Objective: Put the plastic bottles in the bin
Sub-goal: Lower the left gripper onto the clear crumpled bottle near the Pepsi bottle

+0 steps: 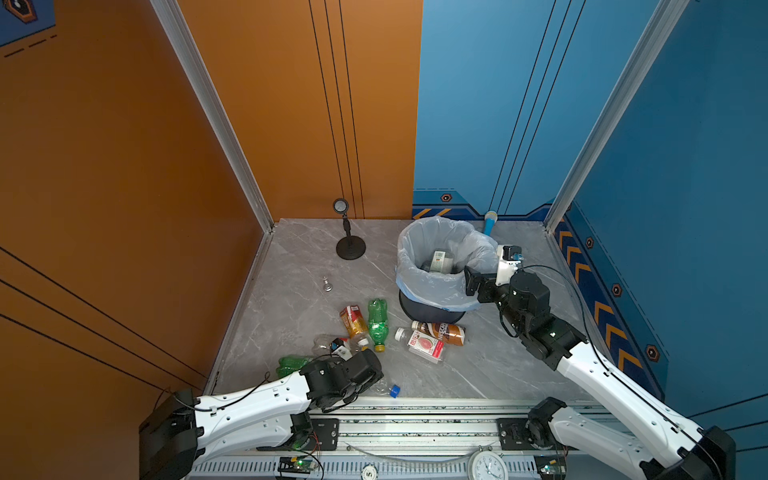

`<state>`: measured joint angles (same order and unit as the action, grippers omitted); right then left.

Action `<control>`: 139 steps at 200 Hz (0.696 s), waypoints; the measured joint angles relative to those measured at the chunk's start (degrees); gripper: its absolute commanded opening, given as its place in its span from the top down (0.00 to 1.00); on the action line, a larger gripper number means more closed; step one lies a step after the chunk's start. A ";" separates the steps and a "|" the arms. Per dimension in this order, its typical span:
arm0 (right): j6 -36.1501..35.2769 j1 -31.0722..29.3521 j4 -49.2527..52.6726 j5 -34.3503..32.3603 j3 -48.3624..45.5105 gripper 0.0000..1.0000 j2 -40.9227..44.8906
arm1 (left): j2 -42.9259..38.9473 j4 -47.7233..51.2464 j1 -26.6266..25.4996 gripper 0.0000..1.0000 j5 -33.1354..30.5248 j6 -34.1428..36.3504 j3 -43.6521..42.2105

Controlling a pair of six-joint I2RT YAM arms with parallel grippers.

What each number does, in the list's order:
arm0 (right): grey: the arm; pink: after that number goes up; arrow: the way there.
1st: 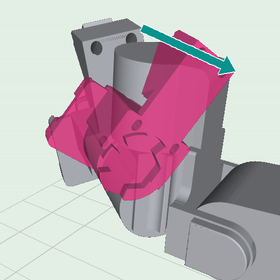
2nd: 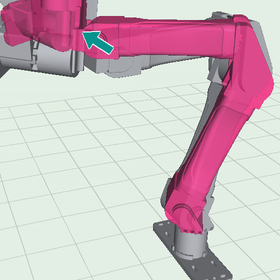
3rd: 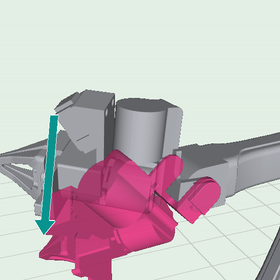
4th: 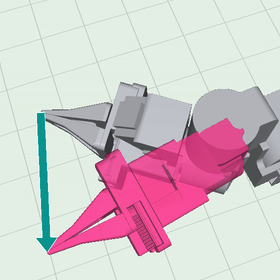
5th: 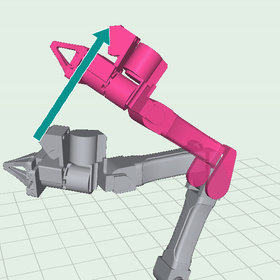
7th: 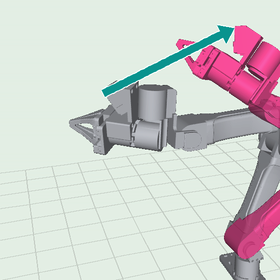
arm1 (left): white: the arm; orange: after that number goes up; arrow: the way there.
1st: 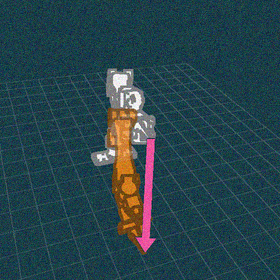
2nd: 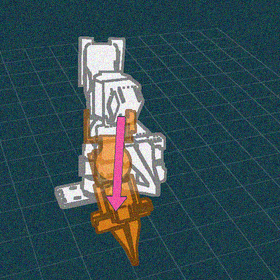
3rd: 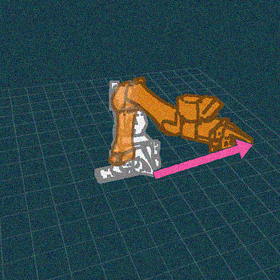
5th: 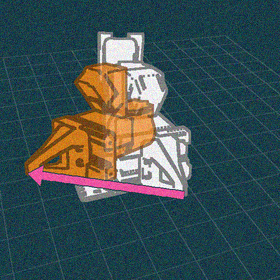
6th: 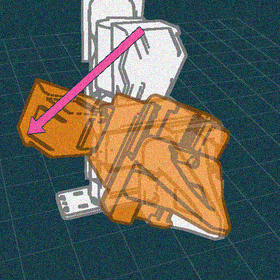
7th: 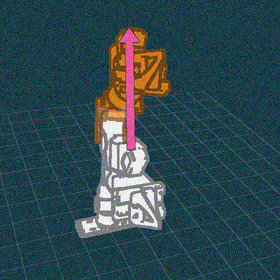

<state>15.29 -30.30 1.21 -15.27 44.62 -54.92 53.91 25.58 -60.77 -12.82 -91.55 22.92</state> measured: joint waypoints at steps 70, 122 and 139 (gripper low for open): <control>0.00 0.20 0.02 0.00 0.00 0.00 0.31 | -4.15 -1.36 0.00 0.35 -1.11 -0.37 -0.28; 0.02 0.33 0.07 0.00 0.00 0.00 2.32 | -11.04 2.32 0.39 0.36 -5.75 5.03 6.67; 0.02 0.37 0.07 0.00 0.00 0.00 2.43 | -11.26 2.73 1.11 0.33 -6.54 6.99 9.20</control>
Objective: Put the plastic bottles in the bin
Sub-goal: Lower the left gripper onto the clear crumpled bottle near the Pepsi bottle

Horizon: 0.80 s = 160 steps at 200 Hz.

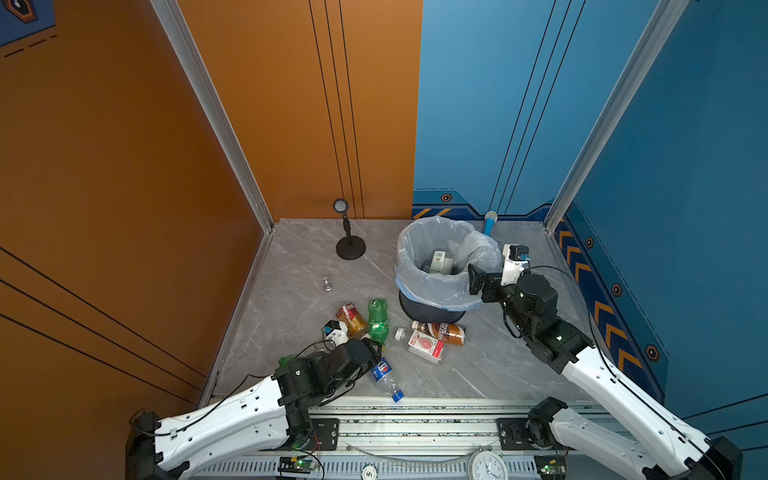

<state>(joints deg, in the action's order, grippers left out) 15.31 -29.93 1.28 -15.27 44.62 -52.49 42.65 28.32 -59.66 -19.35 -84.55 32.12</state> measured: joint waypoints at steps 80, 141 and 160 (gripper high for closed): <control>0.02 0.07 0.15 0.02 0.00 0.00 1.46 | 11.15 0.22 1.55 0.16 6.29 2.45 -0.61; 0.00 0.37 0.26 0.02 -0.02 0.00 1.77 | 18.56 -3.39 2.10 0.21 9.92 3.76 -1.95; 0.00 0.39 0.26 0.02 -0.02 0.00 1.77 | 21.11 -4.83 2.40 0.23 10.95 4.13 -2.16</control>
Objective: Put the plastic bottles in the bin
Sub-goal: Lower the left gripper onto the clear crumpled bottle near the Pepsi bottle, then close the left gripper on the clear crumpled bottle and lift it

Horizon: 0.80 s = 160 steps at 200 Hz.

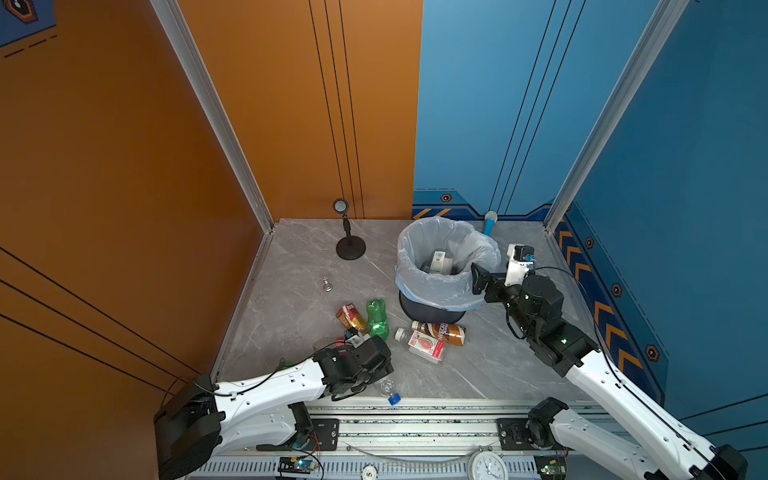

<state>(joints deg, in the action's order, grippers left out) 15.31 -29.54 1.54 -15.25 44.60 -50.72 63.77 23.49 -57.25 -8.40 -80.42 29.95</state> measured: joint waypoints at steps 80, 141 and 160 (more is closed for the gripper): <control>0.02 0.63 0.00 0.00 -0.02 0.00 0.00 | 3.21 -4.61 0.90 0.47 2.08 1.55 -1.75; 0.20 0.74 -0.02 0.04 -0.02 0.00 0.00 | -4.57 -0.42 2.84 0.49 1.18 5.51 1.97; 0.37 0.74 0.00 0.20 -0.02 0.00 0.07 | -9.53 2.84 4.68 0.49 0.42 9.40 6.47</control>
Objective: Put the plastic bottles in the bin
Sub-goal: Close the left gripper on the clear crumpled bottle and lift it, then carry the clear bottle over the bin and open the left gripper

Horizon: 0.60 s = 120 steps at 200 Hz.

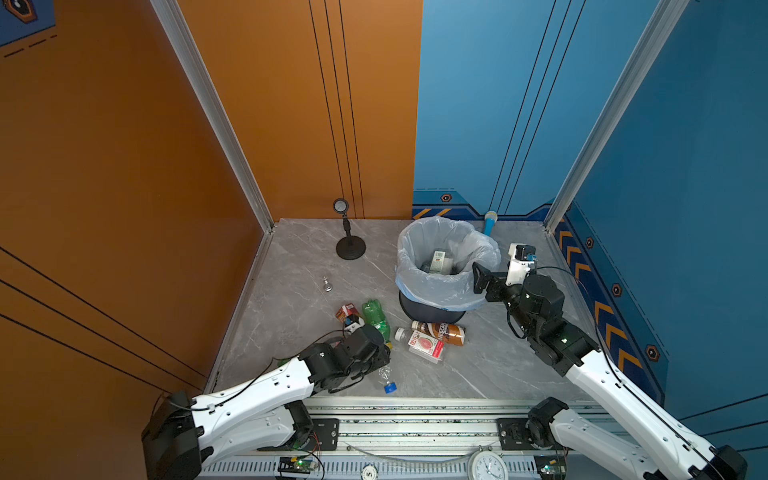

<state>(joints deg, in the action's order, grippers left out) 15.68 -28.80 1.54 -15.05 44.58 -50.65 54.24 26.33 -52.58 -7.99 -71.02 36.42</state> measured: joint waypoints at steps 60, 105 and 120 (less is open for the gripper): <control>1.33 0.33 0.04 0.26 0.00 0.00 2.29 | -3.87 2.89 11.54 0.51 -0.74 16.65 18.53; 1.60 0.57 2.43 0.17 -0.63 0.00 7.32 | 12.00 -1.42 12.07 0.52 0.46 30.36 37.97; 2.05 0.85 3.08 0.15 -1.49 0.00 9.79 | 18.47 -2.80 12.07 0.52 1.44 34.53 44.94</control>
<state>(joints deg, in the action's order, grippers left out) 17.74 -27.94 4.62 -14.90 43.09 -40.86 72.71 23.53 -40.51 -6.55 -36.49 81.36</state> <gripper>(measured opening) 0.995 0.484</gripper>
